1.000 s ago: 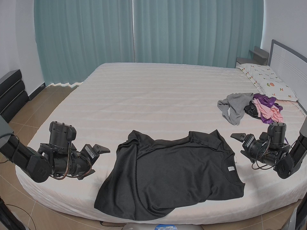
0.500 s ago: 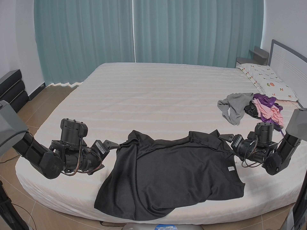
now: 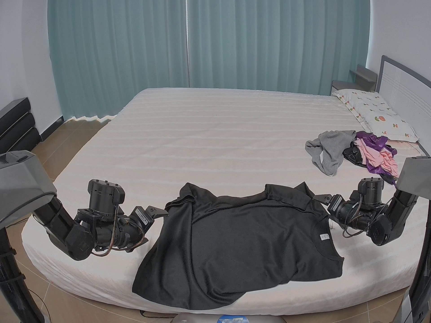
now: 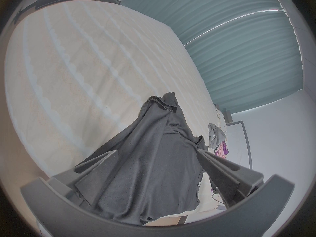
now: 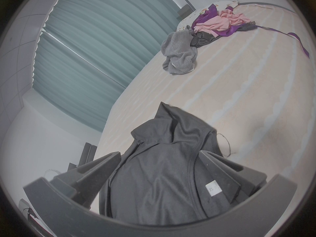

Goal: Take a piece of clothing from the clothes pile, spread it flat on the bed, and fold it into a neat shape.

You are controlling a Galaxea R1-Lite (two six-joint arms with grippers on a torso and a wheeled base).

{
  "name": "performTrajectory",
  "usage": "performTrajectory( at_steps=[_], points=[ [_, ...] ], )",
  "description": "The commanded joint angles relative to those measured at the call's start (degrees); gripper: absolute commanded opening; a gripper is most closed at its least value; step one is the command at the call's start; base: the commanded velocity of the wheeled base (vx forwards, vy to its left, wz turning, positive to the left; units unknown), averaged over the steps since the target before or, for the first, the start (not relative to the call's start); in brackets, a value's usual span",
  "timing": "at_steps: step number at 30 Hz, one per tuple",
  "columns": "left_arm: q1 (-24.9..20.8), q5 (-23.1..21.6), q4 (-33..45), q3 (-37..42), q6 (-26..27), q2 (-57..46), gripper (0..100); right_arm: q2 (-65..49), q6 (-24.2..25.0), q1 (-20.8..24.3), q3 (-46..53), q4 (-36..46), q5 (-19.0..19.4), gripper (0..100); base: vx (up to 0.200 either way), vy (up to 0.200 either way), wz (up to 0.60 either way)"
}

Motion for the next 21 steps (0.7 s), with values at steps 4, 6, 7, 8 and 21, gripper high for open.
performTrajectory(
  at_steps=[4, 6, 7, 8, 21],
  points=[
    [0.4, -3.5, -0.7, 2.2, -1.9, 1.9, 100, 7.4, 0.2, -0.7, -6.1, 0.1, 0.3, 100, 0.000, 0.000, 0.00],
    [0.7, -3.6, -1.0, 2.2, -2.6, 1.7, 100, 7.9, 0.0, -1.3, -8.5, 0.7, 0.6, 100, 0.000, 0.000, 0.00],
    [0.7, -3.6, -1.0, 2.2, -2.7, 1.7, 100, 7.9, 0.0, -1.4, -8.7, 0.7, 0.7, 100, 0.000, 0.000, 0.00],
    [1.1, -3.6, -1.1, 2.2, -3.0, 1.7, 100, 9.4, -1.1, -1.7, -10.3, 0.6, 1.2, 100, 0.000, 0.000, 0.00],
    [1.3, -3.6, -2.4, 2.8, -2.9, 2.3, 100, 15.2, -8.0, -3.5, -23.1, 6.7, 4.8, 100, 0.000, 0.000, 0.00]
  ],
)
